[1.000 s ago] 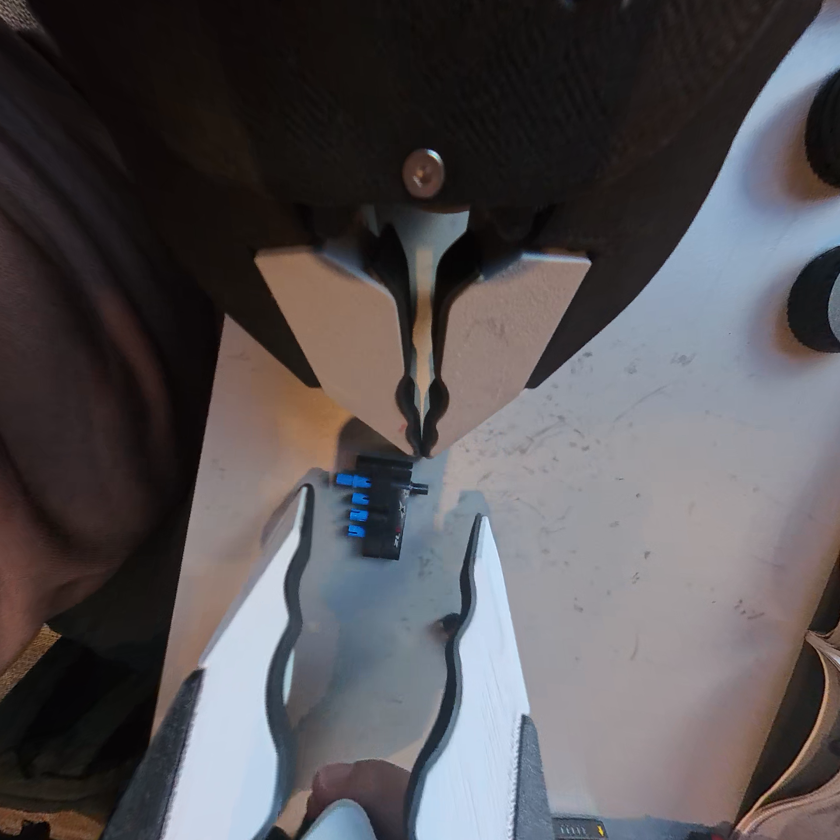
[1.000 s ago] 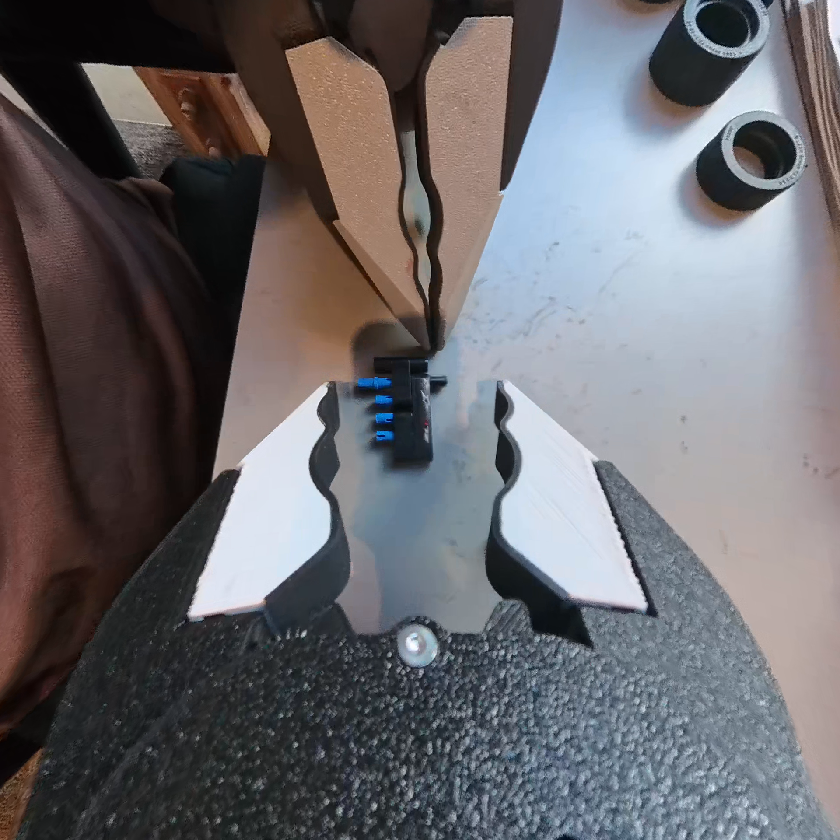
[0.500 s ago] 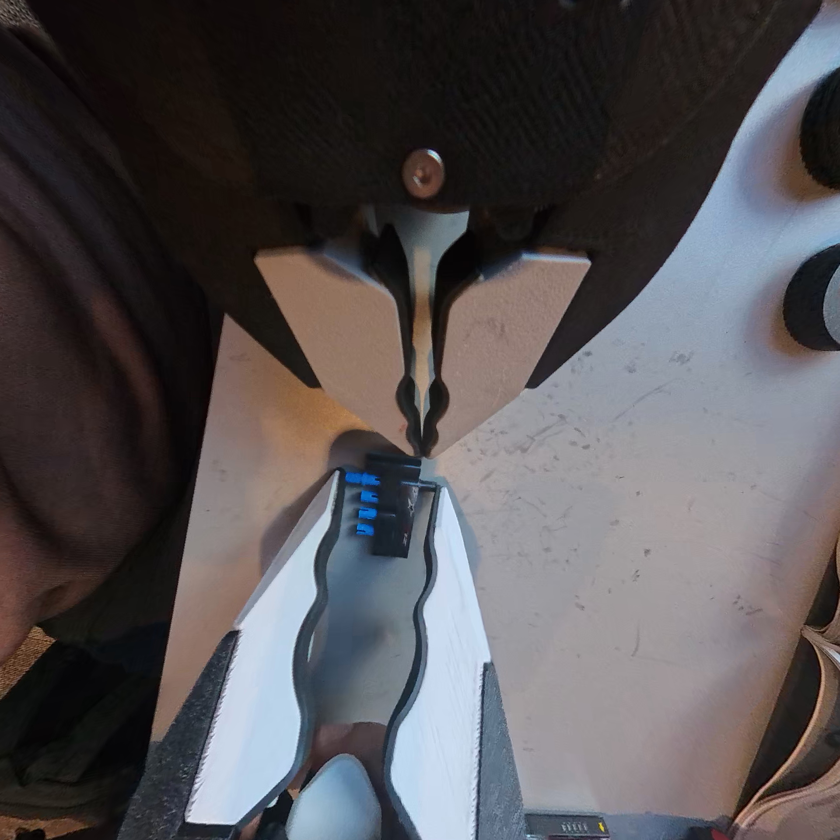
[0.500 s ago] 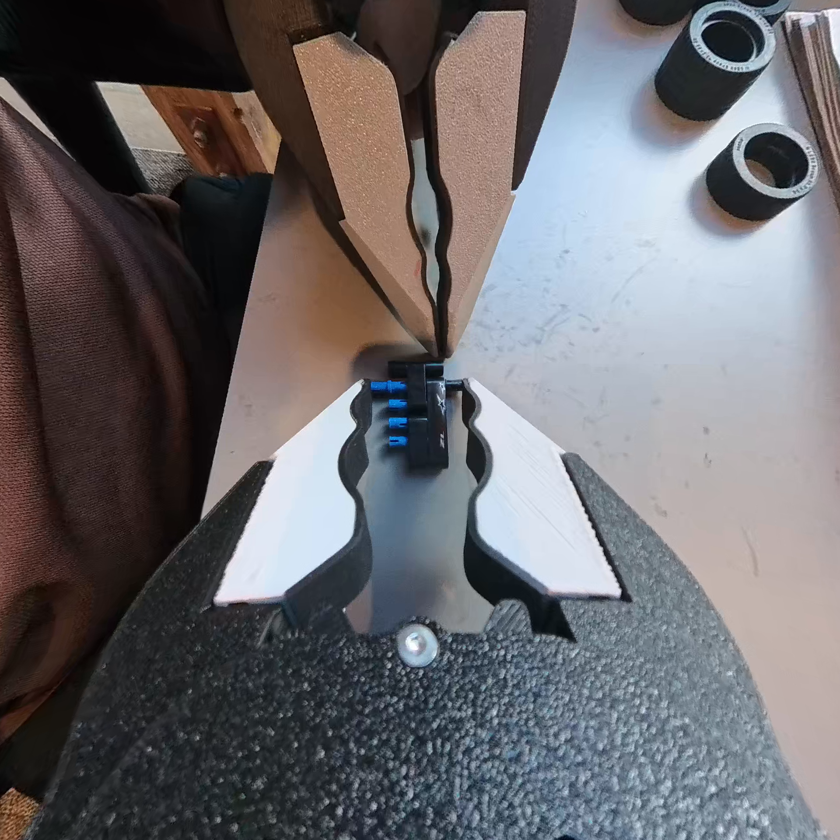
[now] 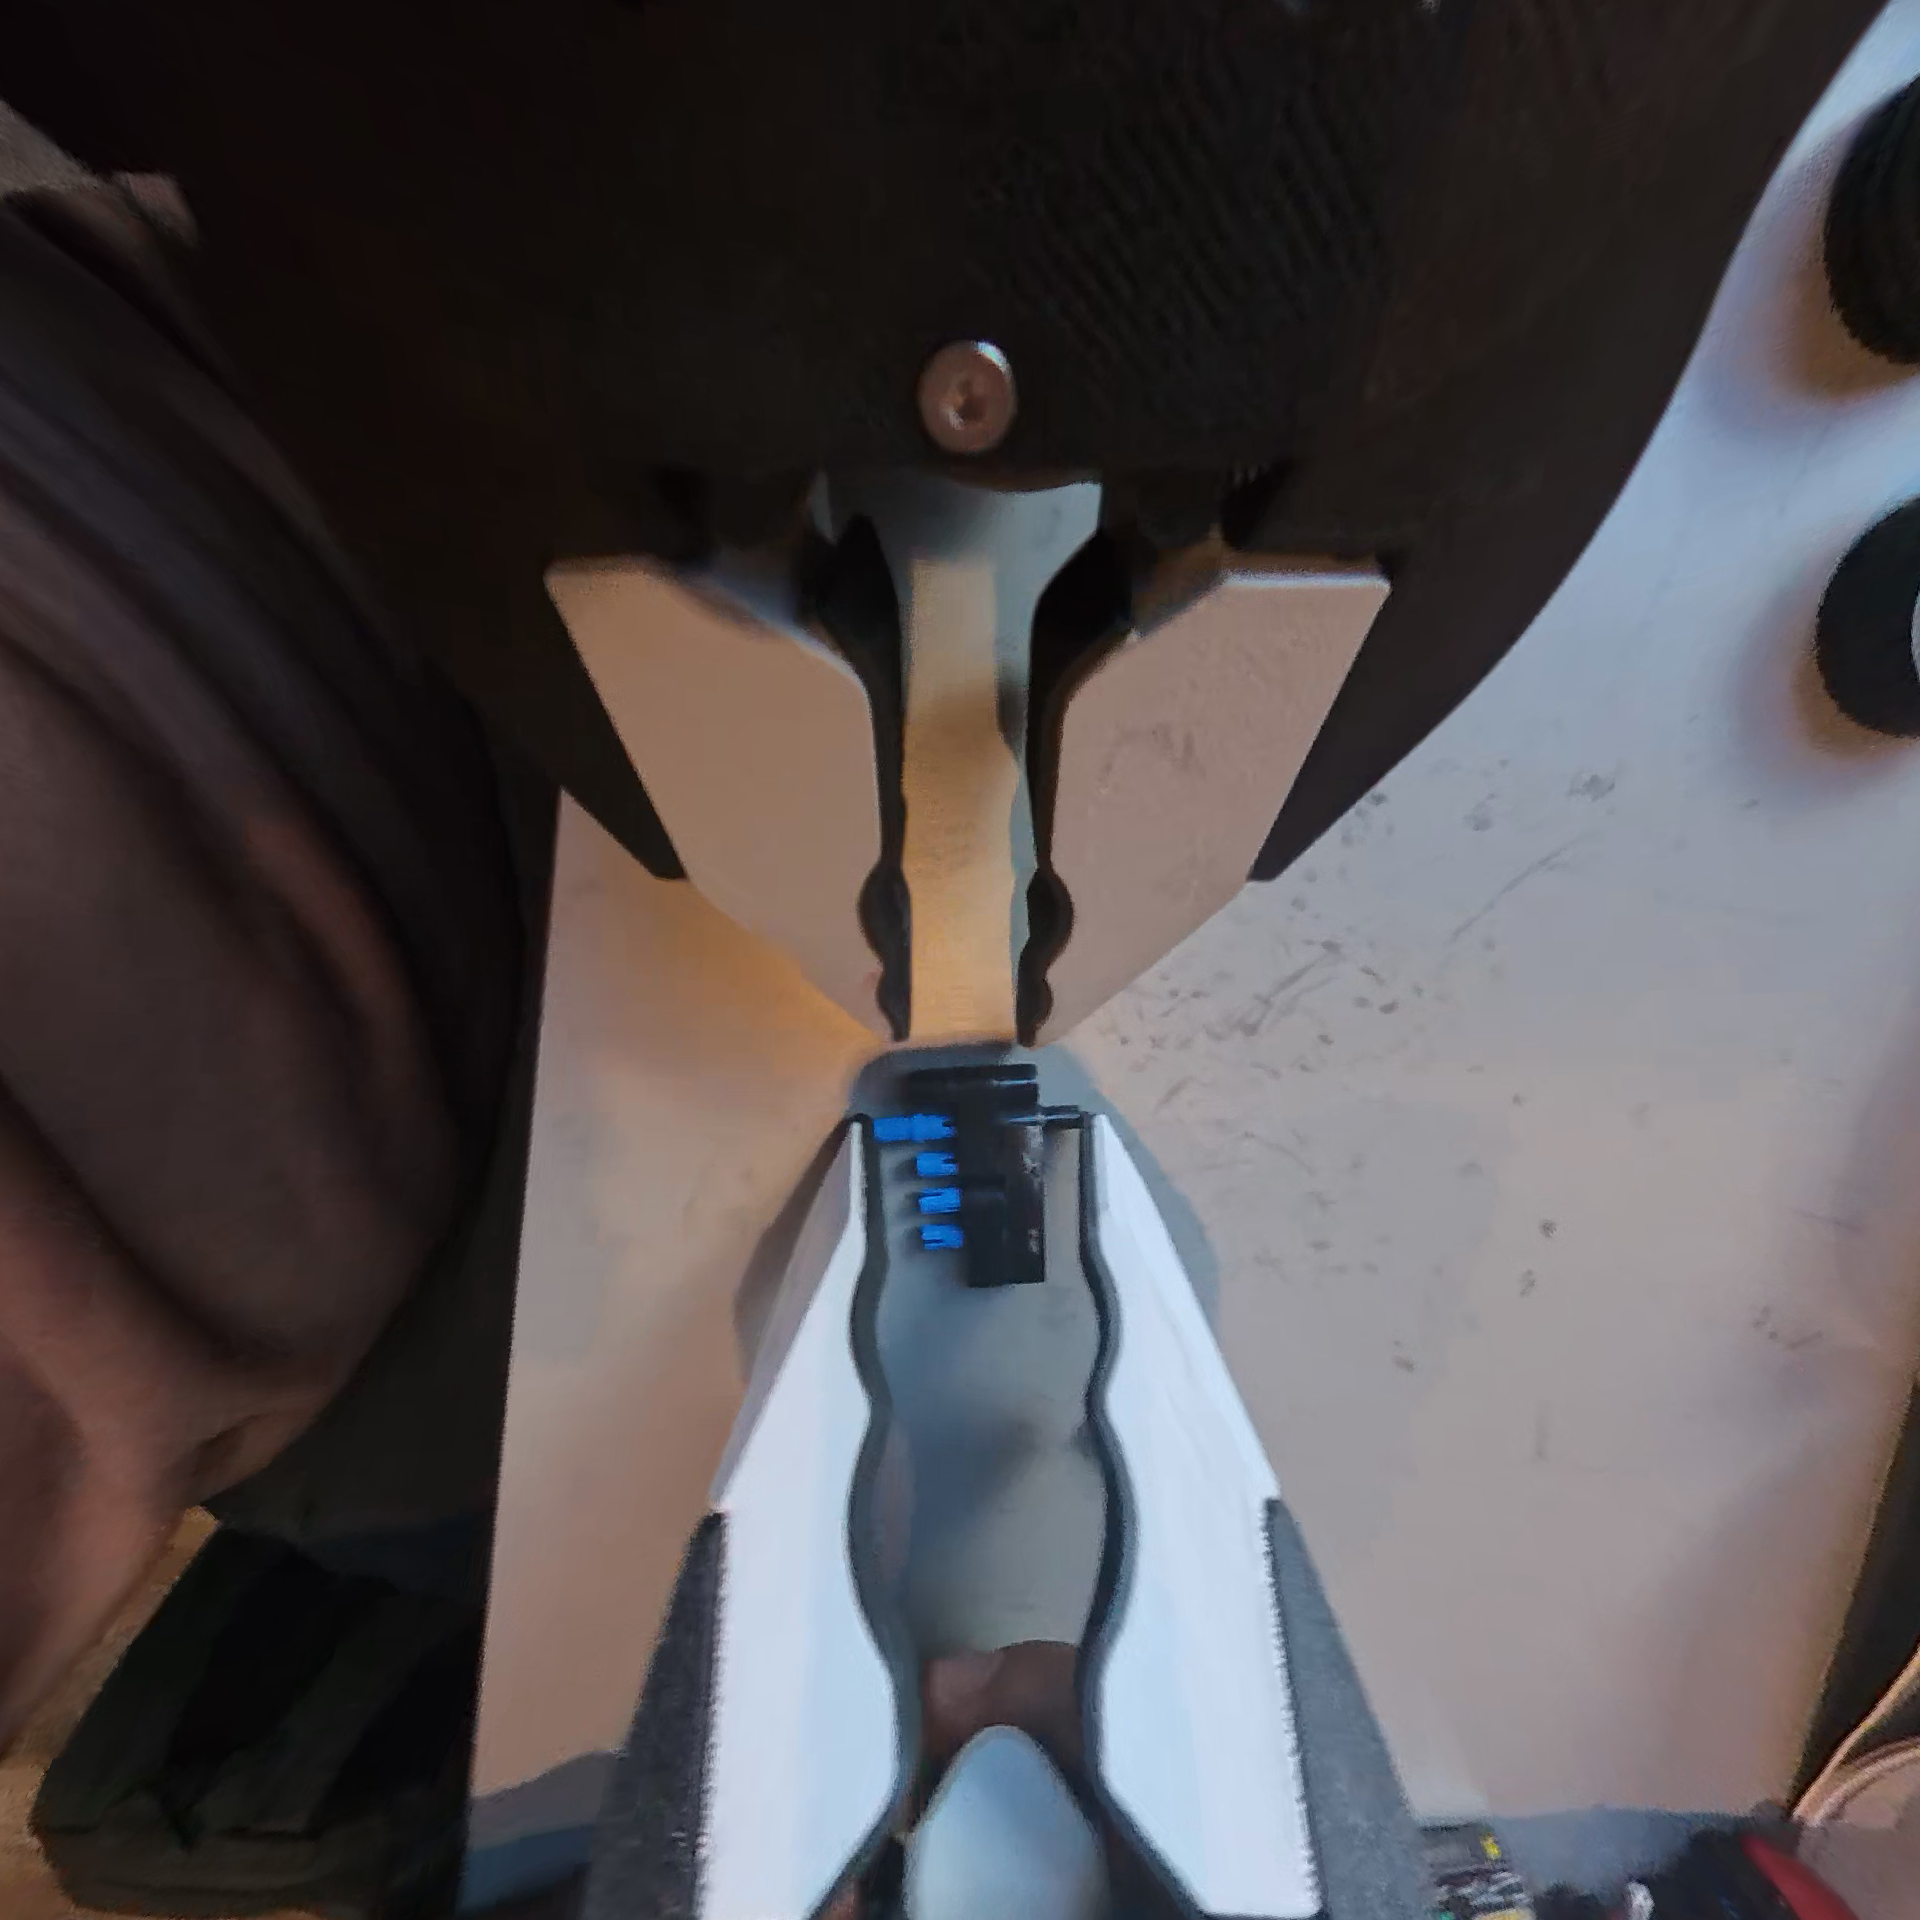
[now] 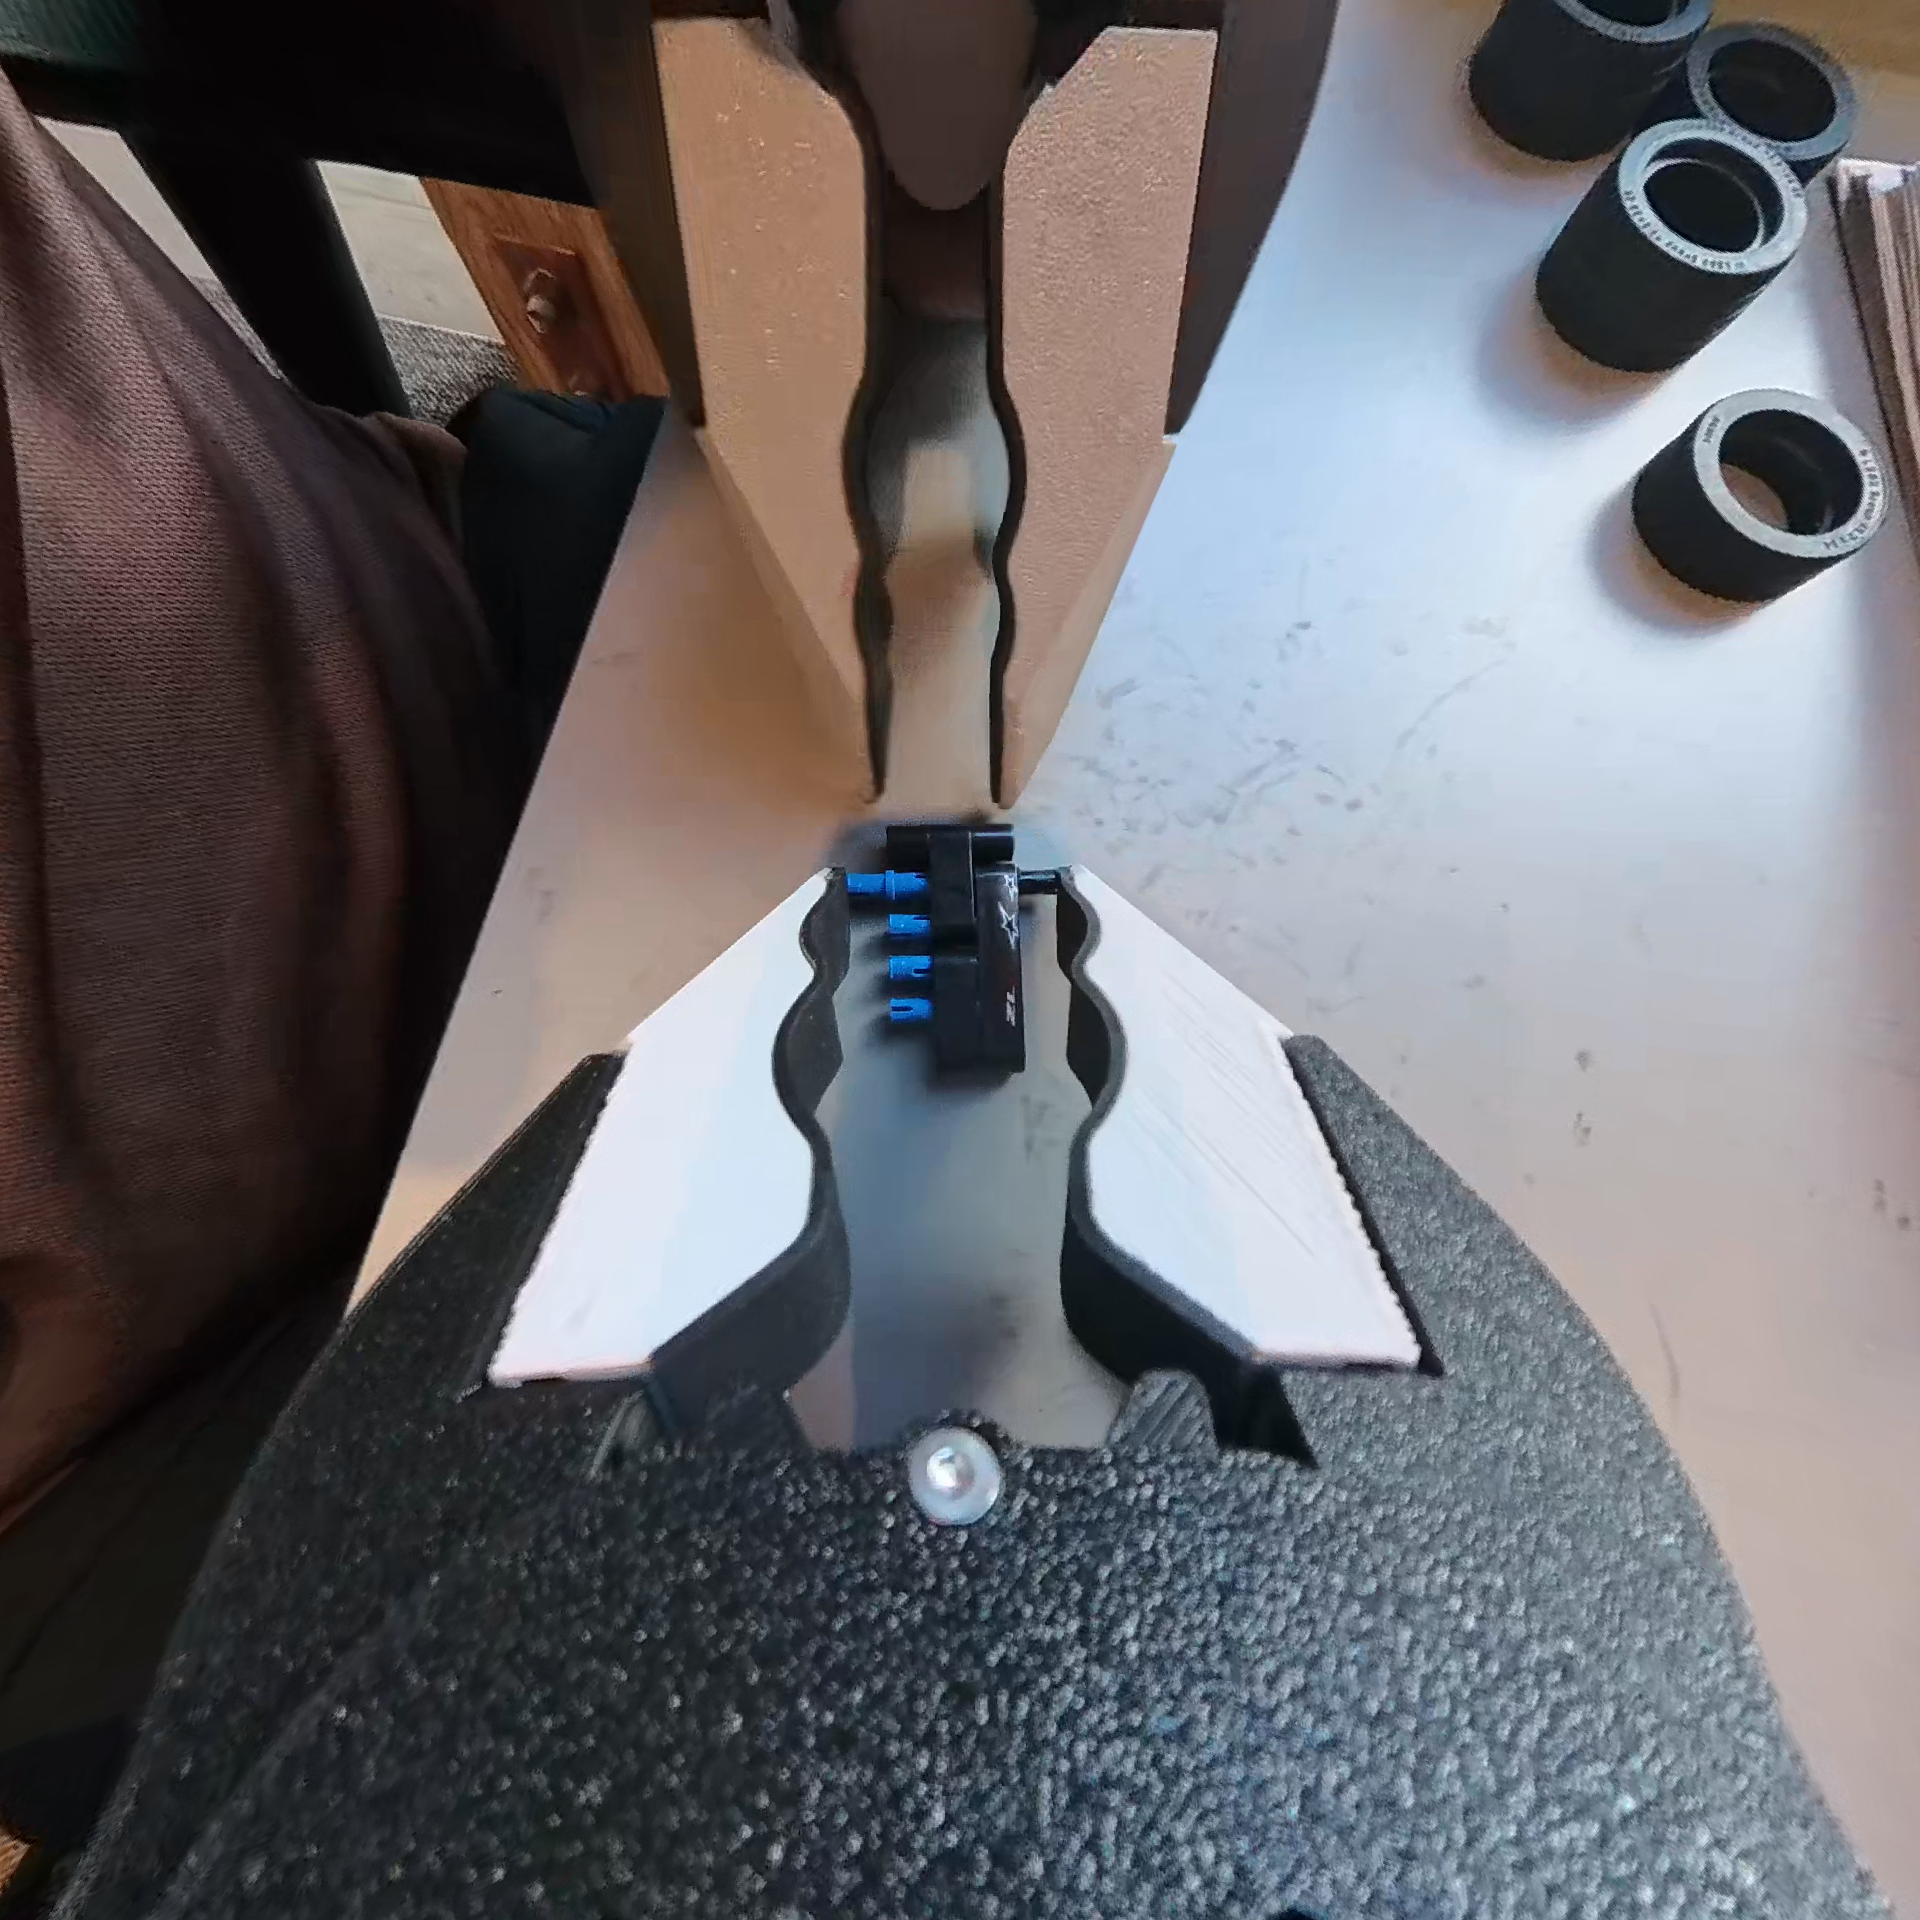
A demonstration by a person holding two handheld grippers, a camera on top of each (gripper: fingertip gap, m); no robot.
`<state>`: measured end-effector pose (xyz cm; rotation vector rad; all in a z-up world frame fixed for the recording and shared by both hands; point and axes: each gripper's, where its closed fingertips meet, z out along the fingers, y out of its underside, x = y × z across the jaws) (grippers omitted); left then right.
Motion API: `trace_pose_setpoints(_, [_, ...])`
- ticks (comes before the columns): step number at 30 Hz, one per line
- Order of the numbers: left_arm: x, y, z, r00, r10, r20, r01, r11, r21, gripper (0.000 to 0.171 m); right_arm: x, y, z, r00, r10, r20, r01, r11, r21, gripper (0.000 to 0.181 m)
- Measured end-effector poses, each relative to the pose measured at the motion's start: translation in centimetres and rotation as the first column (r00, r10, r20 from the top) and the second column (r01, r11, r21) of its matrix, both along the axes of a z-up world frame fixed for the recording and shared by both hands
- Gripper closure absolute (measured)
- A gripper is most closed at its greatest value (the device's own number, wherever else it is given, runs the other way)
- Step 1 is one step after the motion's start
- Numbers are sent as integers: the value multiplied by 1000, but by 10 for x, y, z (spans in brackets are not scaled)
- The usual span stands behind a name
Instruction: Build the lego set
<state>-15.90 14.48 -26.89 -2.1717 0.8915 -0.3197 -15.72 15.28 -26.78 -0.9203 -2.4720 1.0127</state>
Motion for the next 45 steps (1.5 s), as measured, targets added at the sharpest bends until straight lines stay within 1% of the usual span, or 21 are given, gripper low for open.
trace_pose_setpoints(1, [1, -1, 0, 1000, -18, -9, 18, 1000, 11, 151, 0, 0, 2, 1000, -4, -2, 4, 1000, -8, 138])
trace_pose_setpoints(2, [1, -1, 1, 999, -27, -20, 27, 999, 23, 150, 0, 1, 5, 1000, -21, -5, 21, 1000, -17, 127])
trace_pose_setpoints(3, [1, -1, 1, 999, -36, -28, 37, 999, 32, 148, 0, 4, 9, 999, -46, -9, 45, 999, -23, 123])
trace_pose_setpoints(6, [-3, 1, 2, 997, -52, -61, 56, 996, 64, 148, 8, 22, 25, 990, -136, -45, 135, 991, -23, 124])
trace_pose_setpoints(8, [-7, 3, 2, 996, -51, -73, 57, 995, 76, 148, 17, 45, 32, 969, -239, -59, 239, 971, -6, 133])
trace_pose_setpoints(9, [-8, 5, 2, 996, -52, -75, 58, 995, 78, 147, 21, 59, 32, 951, -305, -52, 306, 952, 14, 139])
trace_pose_setpoints(11, [-7, 6, 2, 996, -67, -64, 72, 995, 65, 148, 31, 80, 25, 921, -389, -12, 389, 920, 50, 139])
trace_pose_setpoints(14, [-1, 5, 1, 994, -98, -50, 100, 994, 46, 152, 36, 91, 14, 916, -402, 8, 399, 911, 109, 138])
trace_pose_setpoints(17, [11, 2, 0, 991, -129, -40, 130, 991, 32, 157, 30, 96, 6, 924, -382, 24, 374, 916, 146, 137])
trace_pose_setpoints(20, [25, -4, 0, 986, -162, -28, 163, 986, 20, 158, 26, 94, -1, 938, -343, 51, 332, 930, 157, 138])
trace_pose_setpoints(24, [28, -8, 1, 983, -179, -33, 180, 983, 26, 152, 31, 81, -4, 951, -298, 86, 288, 951, 117, 163])
trace_pose_setpoints(26, [19, 0, 1, 991, -126, -42, 127, 992, 23, 143, 35, 78, -4, 955, -290, 68, 280, 951, 128, 172])
trace_pose_setpoints(27, [14, 6, 2, 995, -92, -46, 93, 996, 18, 138, 36, 78, -4, 955, -291, 56, 281, 949, 142, 173])
trace_pose_setpoints(29, [8, 19, 4, 998, -22, -54, 23, 1000, 18, 127, 37, 78, -4, 946, -320, 55, 309, 939, 154, 173])
trace_pose_setpoints(30, [9, 23, 5, 998, -19, -55, 20, 1000, 14, 122, 38, 77, -4, 938, -341, 57, 329, 932, 150, 173])
trace_pose_setpoints(33, [11, 28, 6, 990, -78, -117, 82, 996, 32, 116, 44, 75, -4, 924, -377, 66, 366, 920, 138, 173])
trace_pose_setpoints(35, [1, 30, 6, 979, -101, -176, 107, 994, 24, 121, 50, 74, -4, 915, -396, 71, 383, 912, 148, 173])
trace_pose_setpoints(36, [-2, 28, 5, 976, -119, -183, 120, 993, -3, 125, 53, 74, -4, 908, -412, 72, 398, 905, 151, 173])
trace_pose_setpoints(39, [-4, 18, 2, 975, -157, -155, 148, 986, -72, 127, 60, 71, -4, 891, -447, 86, 432, 890, 146, 173])
trace_pose_setpoints(41, [3, 12, 0, 977, -177, -121, 167, 982, -89, 131, 62, 71, -4, 878, -467, 105, 452, 881, 139, 172])
trace_pose_setpoints(45, [23, 2, -1, 976, -209, -62, 201, 973, -114, 132, 64, 74, -3, 849, -513, 129, 500, 857, 123, 172])
